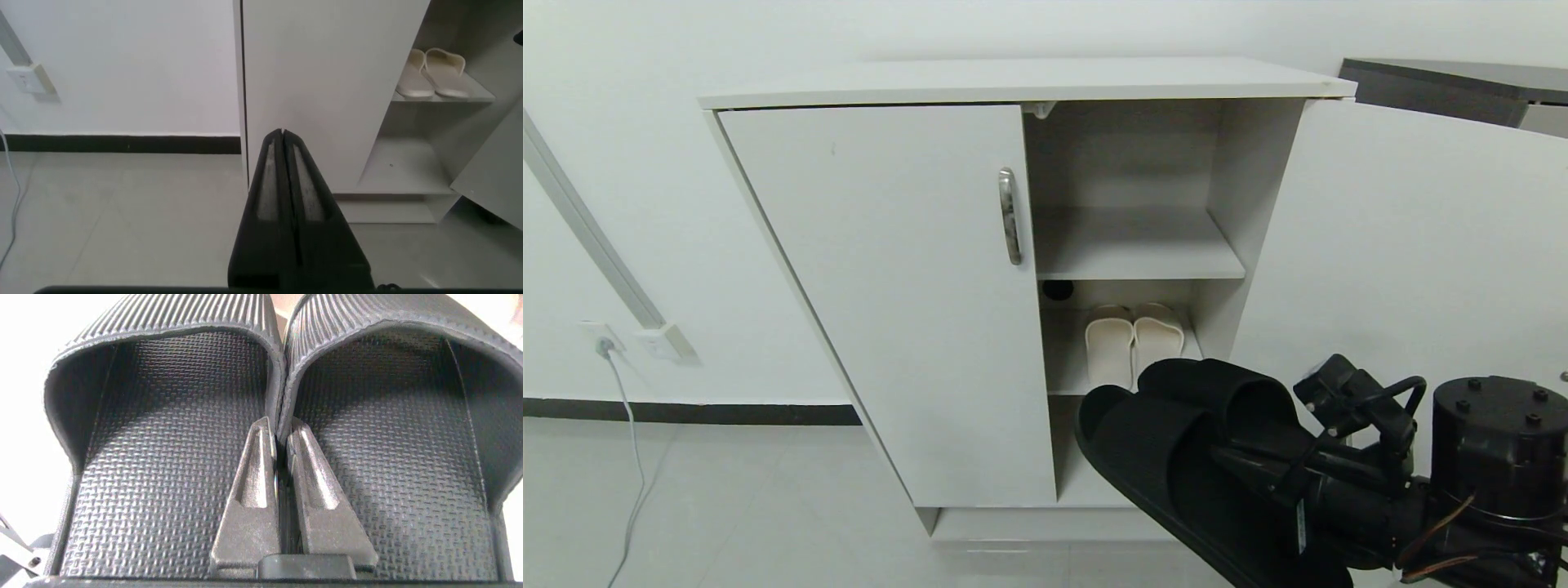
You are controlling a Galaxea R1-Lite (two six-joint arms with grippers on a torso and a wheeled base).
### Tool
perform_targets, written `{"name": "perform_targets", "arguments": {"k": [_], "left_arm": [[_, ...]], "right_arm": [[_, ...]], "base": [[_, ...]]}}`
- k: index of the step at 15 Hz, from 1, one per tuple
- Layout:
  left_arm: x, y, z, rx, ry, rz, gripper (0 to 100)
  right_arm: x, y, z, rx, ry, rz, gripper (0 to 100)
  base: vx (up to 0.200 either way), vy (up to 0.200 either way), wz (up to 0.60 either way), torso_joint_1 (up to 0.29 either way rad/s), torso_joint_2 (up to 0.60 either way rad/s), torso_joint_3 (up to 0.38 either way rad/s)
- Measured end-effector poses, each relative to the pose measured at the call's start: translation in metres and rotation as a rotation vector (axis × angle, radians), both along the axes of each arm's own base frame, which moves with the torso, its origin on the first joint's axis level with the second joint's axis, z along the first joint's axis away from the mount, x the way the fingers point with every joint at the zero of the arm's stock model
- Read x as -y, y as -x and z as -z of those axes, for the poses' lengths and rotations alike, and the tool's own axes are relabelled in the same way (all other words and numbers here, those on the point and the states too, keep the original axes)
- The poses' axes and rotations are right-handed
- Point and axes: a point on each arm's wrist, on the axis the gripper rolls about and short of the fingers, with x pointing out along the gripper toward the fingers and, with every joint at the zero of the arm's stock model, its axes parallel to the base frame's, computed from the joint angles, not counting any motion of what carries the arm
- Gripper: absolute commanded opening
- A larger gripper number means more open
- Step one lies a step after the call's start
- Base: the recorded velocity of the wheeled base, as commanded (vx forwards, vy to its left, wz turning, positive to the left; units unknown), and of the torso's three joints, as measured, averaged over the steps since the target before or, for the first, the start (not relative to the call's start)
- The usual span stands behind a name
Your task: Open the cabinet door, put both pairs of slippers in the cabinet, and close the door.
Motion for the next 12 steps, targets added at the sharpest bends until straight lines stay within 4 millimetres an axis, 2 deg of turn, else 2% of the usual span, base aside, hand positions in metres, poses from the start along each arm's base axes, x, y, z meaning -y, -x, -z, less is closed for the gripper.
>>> {"name": "perform_targets", "arguments": {"k": [9,10,12], "left_arm": [[0.0,0.0,0.0,0.0,0.0,0.0,0],[0.0,0.0,0.0,0.0,0.0,0.0,0],[0.0,0.0,-0.0001,0.001,0.0,-0.001,0]], "right_arm": [[-0.0017,0.0028,0.0018,0.008,0.019,-0.018,0],[-0.0025,0.004,0.0024,0.005,0.021,-0.024,0],[-0.0034,0.0069,0.0044,-0.002,0.026,-0.038,0]], "base": [[0.0,0.0,0.0,0.0,0.0,0.0],[0.0,0.0,-0.6,0.002,0.0,0.002],[0.0,0.0,0.0,0.0,0.0,0.0]]}}
